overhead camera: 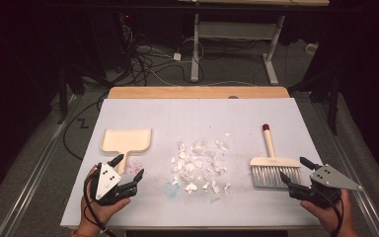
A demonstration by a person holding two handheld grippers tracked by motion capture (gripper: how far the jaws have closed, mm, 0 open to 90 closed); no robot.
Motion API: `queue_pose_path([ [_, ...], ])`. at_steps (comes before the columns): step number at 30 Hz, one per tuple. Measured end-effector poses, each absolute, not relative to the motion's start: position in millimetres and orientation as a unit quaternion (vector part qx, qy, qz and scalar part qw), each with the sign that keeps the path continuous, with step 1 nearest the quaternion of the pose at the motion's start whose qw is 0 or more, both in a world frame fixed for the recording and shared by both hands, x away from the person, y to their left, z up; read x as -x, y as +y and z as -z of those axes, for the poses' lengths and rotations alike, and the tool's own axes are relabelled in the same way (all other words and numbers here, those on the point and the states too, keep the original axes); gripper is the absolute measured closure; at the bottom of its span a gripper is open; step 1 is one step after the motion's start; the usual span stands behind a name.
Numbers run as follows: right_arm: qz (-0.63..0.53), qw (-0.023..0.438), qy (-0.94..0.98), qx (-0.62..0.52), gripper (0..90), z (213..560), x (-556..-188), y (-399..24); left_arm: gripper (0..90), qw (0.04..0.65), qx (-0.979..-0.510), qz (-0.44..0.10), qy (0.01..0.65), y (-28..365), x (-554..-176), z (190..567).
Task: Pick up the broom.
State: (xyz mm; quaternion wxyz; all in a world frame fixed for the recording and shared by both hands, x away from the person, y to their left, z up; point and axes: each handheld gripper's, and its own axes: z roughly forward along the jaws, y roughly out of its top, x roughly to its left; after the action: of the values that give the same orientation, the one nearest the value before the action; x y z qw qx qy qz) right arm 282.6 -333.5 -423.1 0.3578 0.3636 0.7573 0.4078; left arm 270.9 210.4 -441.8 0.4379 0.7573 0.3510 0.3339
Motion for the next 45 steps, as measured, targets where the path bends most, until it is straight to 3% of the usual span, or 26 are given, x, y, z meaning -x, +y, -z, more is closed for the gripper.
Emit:
queue_pose_path([
  [6,-0.404,0.349,0.757,-0.377,21.5,425.2,-287.8,-335.2,22.0,0.424,-0.781,-0.31,0.338,197.1,-274.1,451.0],
  [21,-0.375,0.348,0.76,-0.402,19.8,426.9,-308.5,-331.4,21.5,0.415,-0.787,-0.311,0.334,193.7,-272.4,452.3],
  [24,-0.375,0.331,0.767,-0.401,20.0,423.3,-318.4,-330.2,21.5,0.417,-0.785,-0.308,0.338,194.5,-274.2,452.4],
  [28,-0.369,0.274,0.789,-0.408,23.5,417.1,-342.1,-326.0,21.5,0.402,-0.792,-0.312,0.338,194.5,-274.8,455.2],
  [32,-0.341,0.276,0.795,-0.419,25.7,414.1,-360.3,-319.1,21.5,0.399,-0.791,-0.312,0.344,195.2,-275.5,454.8],
  [34,-0.321,0.248,0.791,-0.458,26.5,414.3,-383.3,-315.7,21.5,0.394,-0.791,-0.318,0.345,194.6,-275.2,454.0],
  [36,-0.305,0.228,0.789,-0.482,31.3,416.0,-396.5,-315.0,21.5,0.393,-0.791,-0.318,0.345,194.8,-275.3,454.0],
  [45,-0.22,0.176,0.797,-0.534,34.4,442.4,-440.3,-308.1,21.5,0.385,-0.796,-0.312,0.347,194.6,-275.5,457.3],
])
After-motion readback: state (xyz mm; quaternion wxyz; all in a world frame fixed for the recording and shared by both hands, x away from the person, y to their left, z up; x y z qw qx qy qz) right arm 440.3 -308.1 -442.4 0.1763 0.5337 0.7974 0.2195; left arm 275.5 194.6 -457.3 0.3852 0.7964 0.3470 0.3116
